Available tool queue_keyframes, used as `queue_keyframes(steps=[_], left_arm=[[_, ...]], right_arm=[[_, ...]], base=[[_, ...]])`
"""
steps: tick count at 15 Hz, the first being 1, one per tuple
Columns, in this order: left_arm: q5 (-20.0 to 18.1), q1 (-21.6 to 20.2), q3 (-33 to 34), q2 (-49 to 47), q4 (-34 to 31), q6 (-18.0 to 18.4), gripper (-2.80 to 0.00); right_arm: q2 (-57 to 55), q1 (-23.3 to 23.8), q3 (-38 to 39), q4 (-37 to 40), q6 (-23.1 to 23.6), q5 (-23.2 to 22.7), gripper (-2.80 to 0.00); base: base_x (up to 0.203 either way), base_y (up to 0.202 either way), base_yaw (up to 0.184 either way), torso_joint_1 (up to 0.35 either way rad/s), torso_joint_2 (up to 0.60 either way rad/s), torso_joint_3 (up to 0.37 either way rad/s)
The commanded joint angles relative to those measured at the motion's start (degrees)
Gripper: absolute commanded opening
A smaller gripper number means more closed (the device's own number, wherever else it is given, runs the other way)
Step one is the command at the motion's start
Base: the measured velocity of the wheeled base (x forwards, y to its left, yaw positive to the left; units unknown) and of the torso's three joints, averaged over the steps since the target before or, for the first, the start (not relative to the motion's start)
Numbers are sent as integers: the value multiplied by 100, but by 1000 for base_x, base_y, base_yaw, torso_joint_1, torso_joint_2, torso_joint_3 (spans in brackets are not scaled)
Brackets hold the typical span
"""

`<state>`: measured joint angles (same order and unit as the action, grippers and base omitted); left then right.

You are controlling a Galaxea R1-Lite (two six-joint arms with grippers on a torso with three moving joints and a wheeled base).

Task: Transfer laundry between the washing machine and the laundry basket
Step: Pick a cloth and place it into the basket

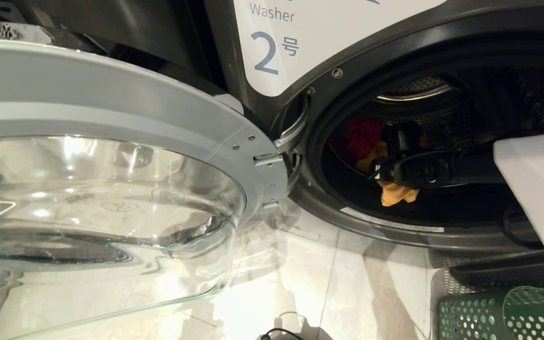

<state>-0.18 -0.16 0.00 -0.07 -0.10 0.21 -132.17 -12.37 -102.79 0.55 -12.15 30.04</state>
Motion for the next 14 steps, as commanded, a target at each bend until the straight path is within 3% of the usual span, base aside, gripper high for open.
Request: queue_keyframes(steps=[1,14], left_arm=[[1,-2,0,-1,1,-3,-280],[1,-2,0,-1,1,6,-280]], right_arm=[[0,-2,-21,85,-13,28,0],[431,-63,-59,489,-48,-7,0]], base=[[0,0,0,0,0,0],[0,0,0,0,0,0]])
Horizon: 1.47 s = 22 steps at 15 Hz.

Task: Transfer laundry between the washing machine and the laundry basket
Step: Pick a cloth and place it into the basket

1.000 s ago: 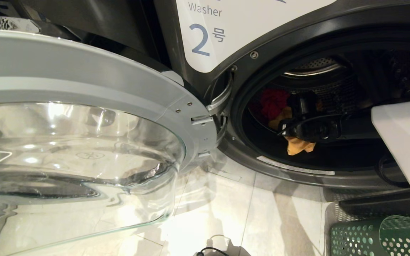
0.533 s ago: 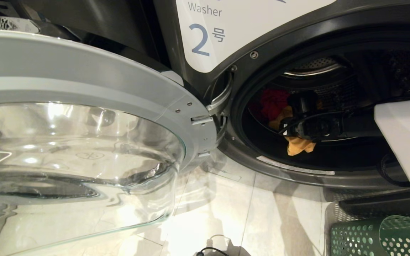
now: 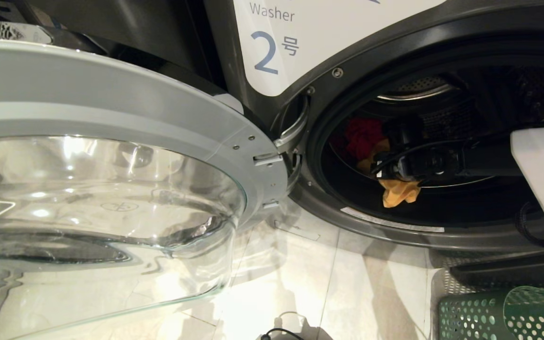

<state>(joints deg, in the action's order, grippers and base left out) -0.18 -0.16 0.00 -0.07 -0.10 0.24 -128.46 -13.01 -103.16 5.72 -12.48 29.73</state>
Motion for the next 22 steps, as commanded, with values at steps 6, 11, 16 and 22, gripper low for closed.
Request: queue_keyframes(steps=[6,11,16,22], left_arm=[[1,-2,0,-1,1,2,-280],[1,-2,0,-1,1,2,-280],[1,-2,0,-1,1,-6,-280],[1,-2,0,-1,1,1,-280]], right_arm=[[32,17,41,-27,-34,33,0],[-3,18,50,-10,-35,31,0],[-81,26,35,0,-17,9,0],[-83,35,50,167,-9,-73,0]], base=[[0,0,0,0,0,0],[0,0,0,0,0,0],[0,0,0,0,0,0],[0,0,0,0,0,0]])
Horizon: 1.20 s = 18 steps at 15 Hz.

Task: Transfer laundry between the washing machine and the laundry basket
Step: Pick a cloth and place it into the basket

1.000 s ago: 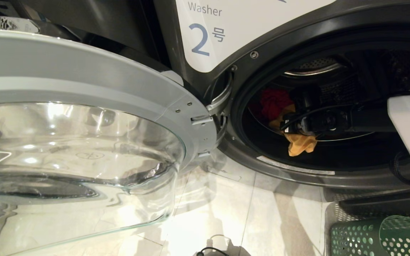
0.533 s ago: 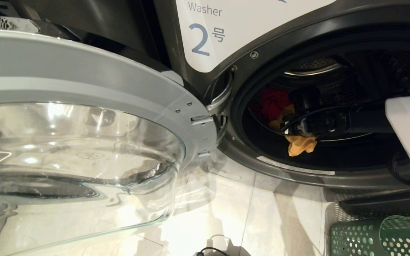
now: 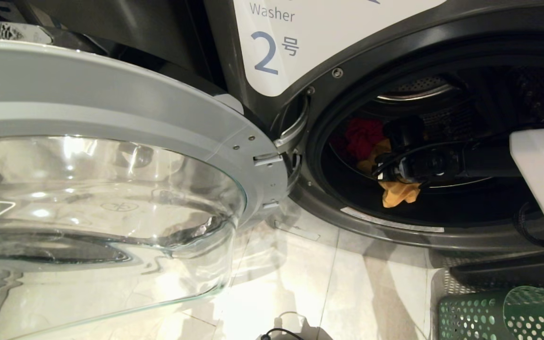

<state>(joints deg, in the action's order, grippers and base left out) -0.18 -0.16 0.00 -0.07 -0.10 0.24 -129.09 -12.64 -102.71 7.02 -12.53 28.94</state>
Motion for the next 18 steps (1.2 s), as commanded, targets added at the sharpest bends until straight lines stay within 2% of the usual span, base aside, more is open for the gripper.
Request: queue_keyframes(steps=[1,15,18], left_arm=[[1,-2,0,-1,1,-7,-280],[1,-2,0,-1,1,-7,-280],[1,-2,0,-1,1,-7,-280]], right_arm=[[-38,-1,16,36,-3,15,0],[-169,-8,-50,37,31,0,0],[-44,-10,-94,396,30,-183,0]], base=[[0,0,0,0,0,0],[0,0,0,0,0,0],[0,0,0,0,0,0]])
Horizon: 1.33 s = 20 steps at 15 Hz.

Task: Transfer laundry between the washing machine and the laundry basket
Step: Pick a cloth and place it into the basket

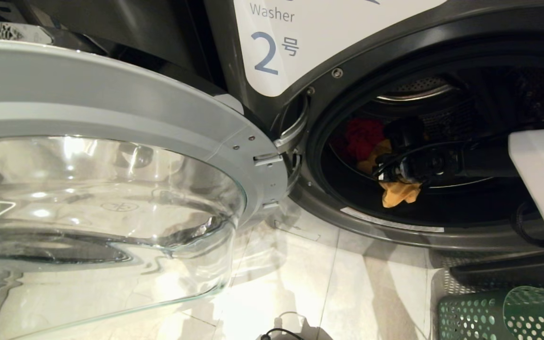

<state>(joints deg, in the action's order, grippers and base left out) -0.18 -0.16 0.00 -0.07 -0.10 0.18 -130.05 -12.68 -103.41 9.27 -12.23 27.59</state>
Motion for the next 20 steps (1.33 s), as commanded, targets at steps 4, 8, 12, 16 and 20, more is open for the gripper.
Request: queue_keyframes(steps=[4,8,12,16,20], left_arm=[[1,-2,0,-1,1,-1,-280],[1,-2,0,-1,1,-1,-280],[1,-2,0,-1,1,-1,-280],[1,-2,0,-1,1,-1,-280],[1,-2,0,-1,1,-1,-280]], right_arm=[[41,20,-185,335,-16,-96,0],[32,26,-206,339,-40,-96,0],[-55,204,-277,330,-25,-70,0],[-64,204,-285,330,-113,-79,0],[0,188,-331,330,-122,-140,0]], base=[[0,0,0,0,0,0],[0,0,0,0,0,0],[0,0,0,0,0,0],[0,0,0,0,0,0],[0,0,0,0,0,0]])
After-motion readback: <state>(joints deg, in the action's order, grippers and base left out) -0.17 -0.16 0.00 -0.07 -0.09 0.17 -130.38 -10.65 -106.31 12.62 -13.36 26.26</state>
